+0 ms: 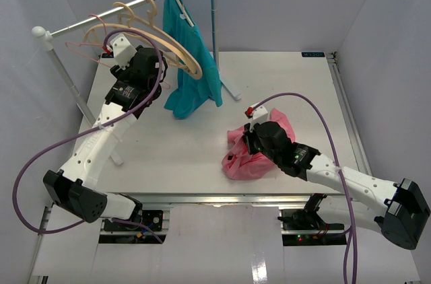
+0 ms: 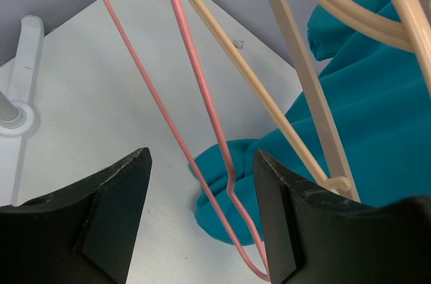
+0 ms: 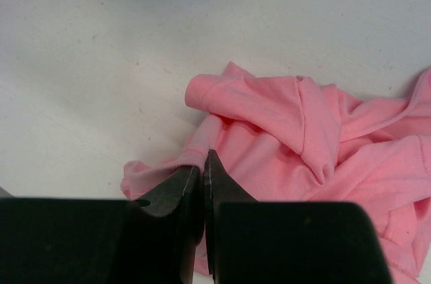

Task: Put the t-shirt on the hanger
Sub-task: Pick up the hanger from the clothesline.

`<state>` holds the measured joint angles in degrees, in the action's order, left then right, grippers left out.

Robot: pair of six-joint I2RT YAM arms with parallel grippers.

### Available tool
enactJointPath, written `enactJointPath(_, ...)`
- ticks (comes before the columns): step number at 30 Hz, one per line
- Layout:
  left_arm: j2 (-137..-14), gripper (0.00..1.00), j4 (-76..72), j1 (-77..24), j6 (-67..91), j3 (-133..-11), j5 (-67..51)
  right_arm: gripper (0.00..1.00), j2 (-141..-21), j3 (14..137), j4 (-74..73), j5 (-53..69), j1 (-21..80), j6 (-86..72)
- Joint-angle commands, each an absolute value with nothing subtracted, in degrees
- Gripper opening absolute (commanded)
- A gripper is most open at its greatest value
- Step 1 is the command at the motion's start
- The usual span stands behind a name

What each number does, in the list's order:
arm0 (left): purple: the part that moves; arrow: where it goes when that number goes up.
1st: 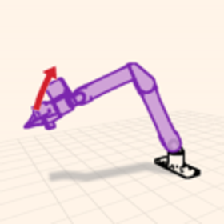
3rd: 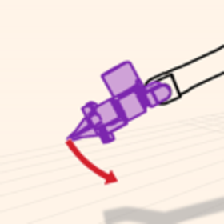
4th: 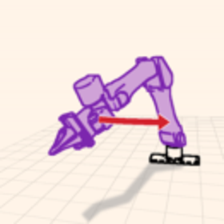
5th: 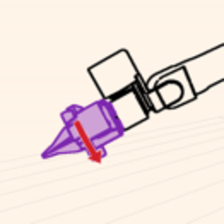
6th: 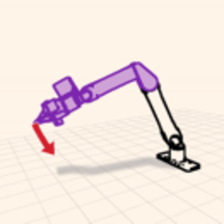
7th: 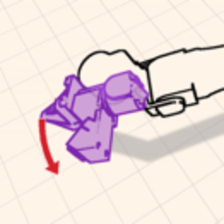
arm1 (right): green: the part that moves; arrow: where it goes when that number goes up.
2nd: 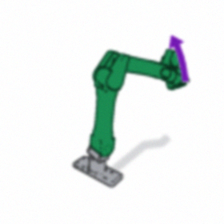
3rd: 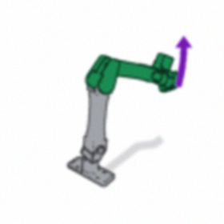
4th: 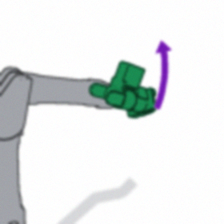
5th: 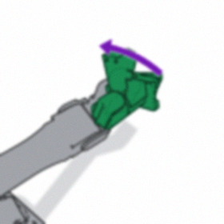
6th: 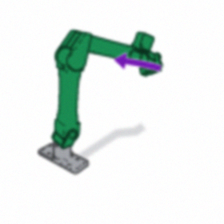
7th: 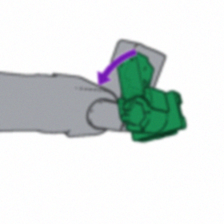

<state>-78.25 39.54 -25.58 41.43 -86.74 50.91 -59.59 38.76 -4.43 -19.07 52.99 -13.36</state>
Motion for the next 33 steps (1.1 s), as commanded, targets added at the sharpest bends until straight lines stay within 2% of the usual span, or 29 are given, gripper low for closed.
enactJointPath(1,-73.8,0.71,42.2,-25.2,40.8,-86.0,54.5,0.08,-58.9,39.3,-2.0,-18.1,53.0,-13.1)
enactJointPath(15,-69.9,0.70,41.0,-25.2,39.1,-83.0,54.0,0.08,-61.2,40.2,-2.8,-18.0,53.0,-12.8)
enactJointPath(25,-74.7,0.72,39.5,-25.2,36.3,-83.7,49.3,0.08,-61.1,40.3,-3.0,-17.6,53.0,-12.7)
enactJointPath(29,-75.1,0.70,40.3,-25.2,37.5,-83.3,50.0,0.08,-61.0,40.3,-3.0,-17.6,53.1,-12.7)
enactJointPath(33,-75.0,0.63,41.4,-25.1,37.9,-83.8,51.2,0.08,-60.6,40.3,-3.1,-17.5,53.1,-12.7)
